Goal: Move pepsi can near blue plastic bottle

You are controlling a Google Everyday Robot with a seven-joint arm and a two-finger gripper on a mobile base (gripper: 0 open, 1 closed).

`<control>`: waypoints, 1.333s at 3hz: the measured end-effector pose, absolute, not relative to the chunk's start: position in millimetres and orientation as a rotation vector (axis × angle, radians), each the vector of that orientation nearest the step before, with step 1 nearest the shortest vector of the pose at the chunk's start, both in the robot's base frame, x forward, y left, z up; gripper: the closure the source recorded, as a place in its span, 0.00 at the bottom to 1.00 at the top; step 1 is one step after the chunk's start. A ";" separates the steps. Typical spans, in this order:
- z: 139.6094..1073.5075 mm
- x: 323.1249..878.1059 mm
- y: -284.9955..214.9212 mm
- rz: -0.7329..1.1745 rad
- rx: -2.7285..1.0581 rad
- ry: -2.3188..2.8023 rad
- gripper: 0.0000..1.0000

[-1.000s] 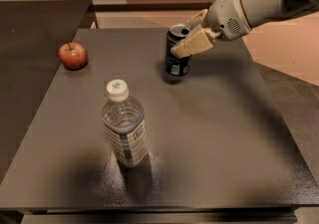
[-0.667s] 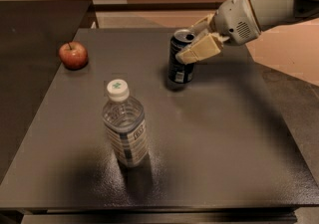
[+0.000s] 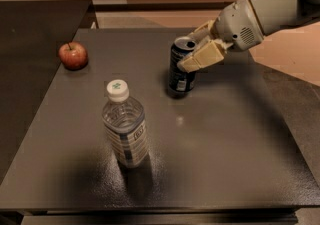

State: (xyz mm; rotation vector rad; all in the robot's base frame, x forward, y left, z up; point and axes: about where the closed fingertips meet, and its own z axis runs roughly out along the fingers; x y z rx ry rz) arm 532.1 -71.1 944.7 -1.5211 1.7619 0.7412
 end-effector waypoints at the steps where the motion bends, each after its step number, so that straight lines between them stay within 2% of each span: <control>1: 943.6 508.7 -70.7 0.791 -1.566 1.727 1.00; 4: 923.9 441.8 -51.9 0.891 -1.699 1.640 1.00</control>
Offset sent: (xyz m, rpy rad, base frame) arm -0.0813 0.0080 -0.0059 0.0443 0.0384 0.1899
